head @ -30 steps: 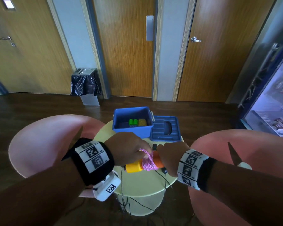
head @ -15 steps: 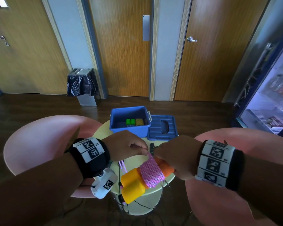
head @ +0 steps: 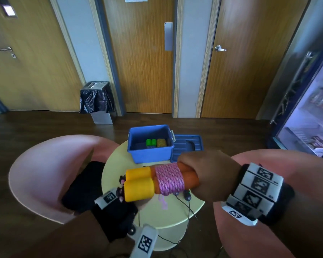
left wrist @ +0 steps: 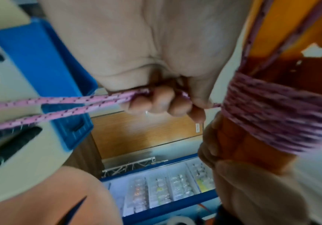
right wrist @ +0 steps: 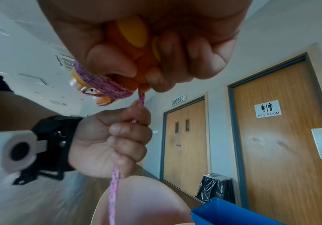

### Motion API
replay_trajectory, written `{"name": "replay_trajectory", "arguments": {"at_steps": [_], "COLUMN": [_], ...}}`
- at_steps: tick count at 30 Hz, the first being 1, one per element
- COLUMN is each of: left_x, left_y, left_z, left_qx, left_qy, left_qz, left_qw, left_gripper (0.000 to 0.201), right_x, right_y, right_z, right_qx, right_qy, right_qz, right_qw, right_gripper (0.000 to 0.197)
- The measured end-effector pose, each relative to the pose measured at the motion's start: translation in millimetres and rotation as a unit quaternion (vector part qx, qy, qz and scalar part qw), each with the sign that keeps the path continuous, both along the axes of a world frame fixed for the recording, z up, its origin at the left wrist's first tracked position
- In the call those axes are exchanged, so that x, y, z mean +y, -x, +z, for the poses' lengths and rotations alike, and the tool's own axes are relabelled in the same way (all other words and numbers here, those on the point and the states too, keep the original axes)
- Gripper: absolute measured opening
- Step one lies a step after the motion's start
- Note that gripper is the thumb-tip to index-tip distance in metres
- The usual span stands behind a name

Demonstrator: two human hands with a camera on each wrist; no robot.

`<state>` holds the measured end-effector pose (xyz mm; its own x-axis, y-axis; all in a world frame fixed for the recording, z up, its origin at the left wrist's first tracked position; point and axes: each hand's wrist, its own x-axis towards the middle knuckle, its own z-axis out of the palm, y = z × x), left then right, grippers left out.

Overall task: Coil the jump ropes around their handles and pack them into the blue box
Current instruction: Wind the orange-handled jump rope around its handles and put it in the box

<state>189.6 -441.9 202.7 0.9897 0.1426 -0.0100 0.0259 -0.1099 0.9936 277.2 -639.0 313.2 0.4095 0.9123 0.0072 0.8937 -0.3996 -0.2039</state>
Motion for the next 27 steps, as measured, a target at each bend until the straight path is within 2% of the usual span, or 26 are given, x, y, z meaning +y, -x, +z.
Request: {"name": "replay_trajectory", "arguments": {"at_steps": [4, 7, 9, 14, 17, 19, 21, 27], "left_x": [-23.8, -47.4, -49.9, -52.6, -55.8, -57.9, -58.5, -58.2], "left_y": [8.9, 10.5, 9.0, 8.1, 5.4, 5.9, 8.0, 18.9], "left_z": [-13.9, 4.0, 10.8, 11.8, 12.4, 14.7, 16.4, 10.0], "left_qx": [-0.011, -0.074, -0.078, -0.098, -0.116, -0.104, -0.087, -0.031], "left_qy": [0.103, 0.192, 0.175, 0.070, 0.075, 0.018, -0.019, -0.038], "left_qz": [0.119, 0.096, 0.123, 0.207, 0.247, 0.246, 0.237, 0.108], "left_qw": [0.988, 0.974, 0.974, 0.971, 0.959, 0.963, 0.967, 0.993], "left_gripper": [0.027, 0.014, 0.018, 0.035, 0.034, 0.034, 0.042, 0.033], "right_x": [7.1, 14.3, 18.1, 25.8, 31.8, 34.1, 35.0, 37.1], "right_y": [2.3, 3.7, 5.8, 9.2, 10.4, 8.7, 3.4, -22.7], "right_z": [-7.5, -9.8, -7.9, -3.2, -1.4, -1.9, -1.3, -10.9], "right_qx": [0.014, 0.029, 0.038, 0.056, 0.053, 0.045, 0.036, -0.054], "right_qy": [-0.045, -0.055, -0.056, -0.053, -0.051, -0.049, -0.035, 0.025], "right_qz": [-0.054, -0.080, -0.089, -0.101, -0.112, -0.121, -0.134, -0.208], "right_qw": [0.997, 0.995, 0.994, 0.992, 0.991, 0.990, 0.990, 0.976], "right_gripper": [0.036, 0.039, 0.039, 0.037, 0.042, 0.045, 0.043, 0.025]}}
